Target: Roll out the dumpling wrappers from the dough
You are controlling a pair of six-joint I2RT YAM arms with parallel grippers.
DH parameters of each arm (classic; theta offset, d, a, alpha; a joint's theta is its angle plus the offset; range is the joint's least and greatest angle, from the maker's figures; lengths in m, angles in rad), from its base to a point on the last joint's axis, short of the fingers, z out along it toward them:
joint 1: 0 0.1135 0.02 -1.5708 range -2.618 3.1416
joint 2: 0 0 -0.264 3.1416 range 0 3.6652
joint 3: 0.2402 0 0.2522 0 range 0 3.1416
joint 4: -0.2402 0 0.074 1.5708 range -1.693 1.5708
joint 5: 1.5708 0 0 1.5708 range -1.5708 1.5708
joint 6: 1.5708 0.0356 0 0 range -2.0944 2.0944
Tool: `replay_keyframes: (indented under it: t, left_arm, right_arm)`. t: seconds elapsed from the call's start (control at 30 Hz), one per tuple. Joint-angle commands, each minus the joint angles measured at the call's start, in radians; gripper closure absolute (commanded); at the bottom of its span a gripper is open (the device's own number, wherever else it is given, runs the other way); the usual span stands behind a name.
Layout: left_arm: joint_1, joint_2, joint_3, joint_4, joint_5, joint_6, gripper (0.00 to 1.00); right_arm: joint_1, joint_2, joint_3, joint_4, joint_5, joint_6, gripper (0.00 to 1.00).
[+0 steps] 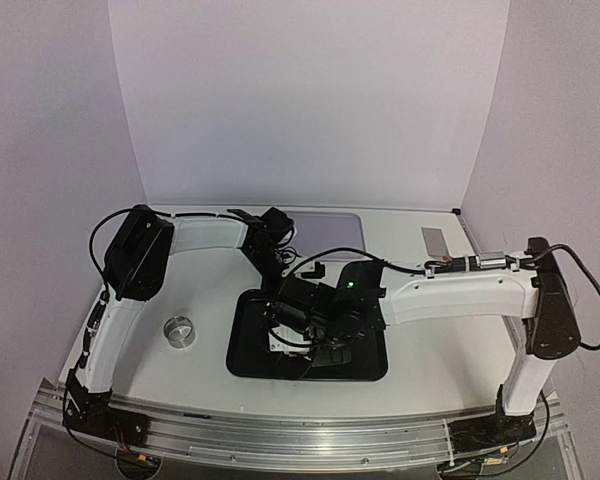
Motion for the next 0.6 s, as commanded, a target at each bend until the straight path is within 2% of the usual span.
replay_keyframes:
  t: [0.0, 0.23, 0.4, 0.57]
  left_arm:
    - [-0.013, 0.042, -0.009, -0.024, -0.112, 0.096, 1.00]
    - [-0.032, 0.035, -0.026, -0.017, -0.124, 0.120, 1.00]
    - [-0.038, 0.034, -0.027, -0.023, -0.118, 0.114, 1.00]
    - [-0.039, 0.030, -0.038, -0.027, -0.115, 0.112, 1.00]
  right_arm:
    - [-0.017, 0.061, -0.031, 0.046, -0.016, 0.044, 1.00]
    - [-0.117, 0.114, 0.066, 0.035, -0.062, 0.174, 1.00]
    - [-0.177, 0.208, 0.198, -0.067, -0.070, 0.195, 1.00]
    - [-0.195, 0.269, 0.265, -0.089, 0.000, 0.180, 1.00]
